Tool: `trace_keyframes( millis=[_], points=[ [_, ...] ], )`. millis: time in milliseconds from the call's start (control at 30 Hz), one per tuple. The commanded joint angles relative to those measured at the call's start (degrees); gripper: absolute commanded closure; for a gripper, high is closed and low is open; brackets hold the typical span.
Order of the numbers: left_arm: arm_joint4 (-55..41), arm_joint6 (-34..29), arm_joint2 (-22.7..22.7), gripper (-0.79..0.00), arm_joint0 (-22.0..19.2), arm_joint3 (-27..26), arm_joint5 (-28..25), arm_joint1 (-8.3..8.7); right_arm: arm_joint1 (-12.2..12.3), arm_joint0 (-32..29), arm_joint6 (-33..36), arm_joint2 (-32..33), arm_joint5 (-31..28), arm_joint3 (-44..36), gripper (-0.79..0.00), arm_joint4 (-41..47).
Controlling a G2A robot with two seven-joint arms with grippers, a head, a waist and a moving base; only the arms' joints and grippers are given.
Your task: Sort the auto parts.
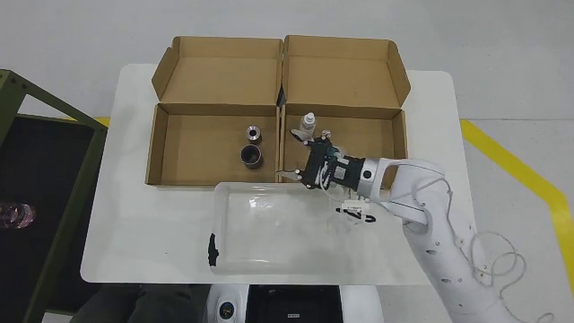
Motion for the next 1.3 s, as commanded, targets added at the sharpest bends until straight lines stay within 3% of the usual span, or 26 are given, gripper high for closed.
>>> trace_keyframes(
  millis=[0, 733, 1267],
  points=[
    [0.0, 0.0, 0.0, -0.785, 0.0, 0.0, 0.0, 0.00, 0.4, -1.9, -1.3, 2.0, 0.0, -0.4, -0.533, -0.1],
    [0.0, 0.0, 0.0, -0.785, 0.0, 0.0, 0.0, 0.00, 3.7, -22.1, -22.8, 22.4, 5.2, -2.6, -0.579, -5.3],
    [0.0, 0.0, 0.0, -0.785, 0.0, 0.0, 0.0, 0.00, 4.7, -28.7, -34.4, 28.8, 7.9, 0.7, -0.643, -6.4]
  ],
)
